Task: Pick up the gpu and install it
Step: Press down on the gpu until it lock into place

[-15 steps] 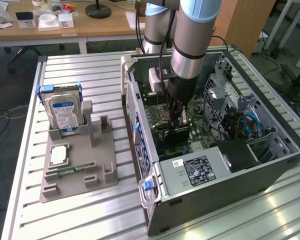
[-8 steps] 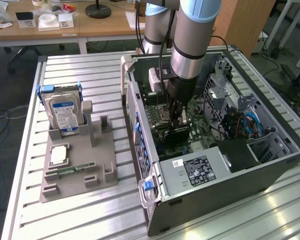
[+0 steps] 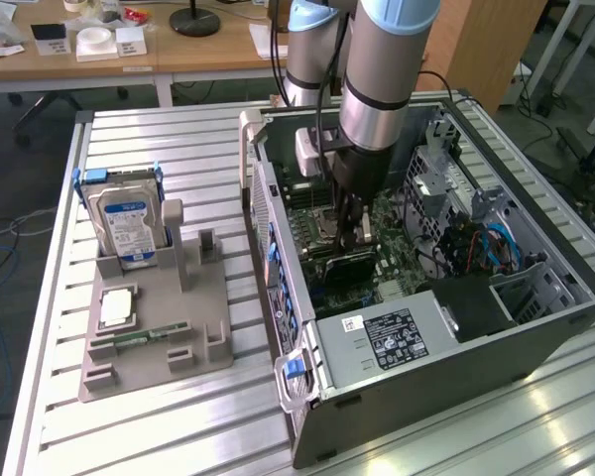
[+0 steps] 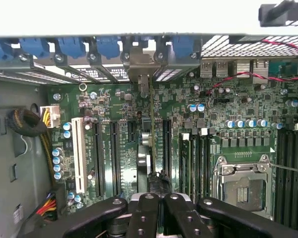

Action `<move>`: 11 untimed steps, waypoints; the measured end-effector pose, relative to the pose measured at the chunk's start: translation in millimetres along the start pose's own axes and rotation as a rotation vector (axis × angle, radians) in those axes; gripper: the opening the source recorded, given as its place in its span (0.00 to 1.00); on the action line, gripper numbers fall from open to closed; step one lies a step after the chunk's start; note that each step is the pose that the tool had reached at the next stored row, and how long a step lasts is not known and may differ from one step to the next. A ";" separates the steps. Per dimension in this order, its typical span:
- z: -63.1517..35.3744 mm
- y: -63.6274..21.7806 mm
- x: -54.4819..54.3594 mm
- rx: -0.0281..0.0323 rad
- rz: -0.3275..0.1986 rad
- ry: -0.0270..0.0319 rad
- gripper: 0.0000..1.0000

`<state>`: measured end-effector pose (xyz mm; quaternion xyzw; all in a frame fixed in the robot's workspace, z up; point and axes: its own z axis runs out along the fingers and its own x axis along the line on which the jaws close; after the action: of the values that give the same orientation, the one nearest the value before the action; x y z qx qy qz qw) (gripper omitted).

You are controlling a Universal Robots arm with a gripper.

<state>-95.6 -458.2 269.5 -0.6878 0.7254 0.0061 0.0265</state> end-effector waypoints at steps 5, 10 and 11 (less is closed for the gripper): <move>-9.2 -0.3 -0.4 -0.0002 0.000 0.0003 0.11; -19.0 -0.6 -0.9 -0.0002 0.000 0.0003 0.11; -20.8 -0.6 -1.0 -0.0002 0.000 0.0003 0.11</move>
<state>-95.5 -458.2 290.3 -0.6879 0.7253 0.0061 0.0264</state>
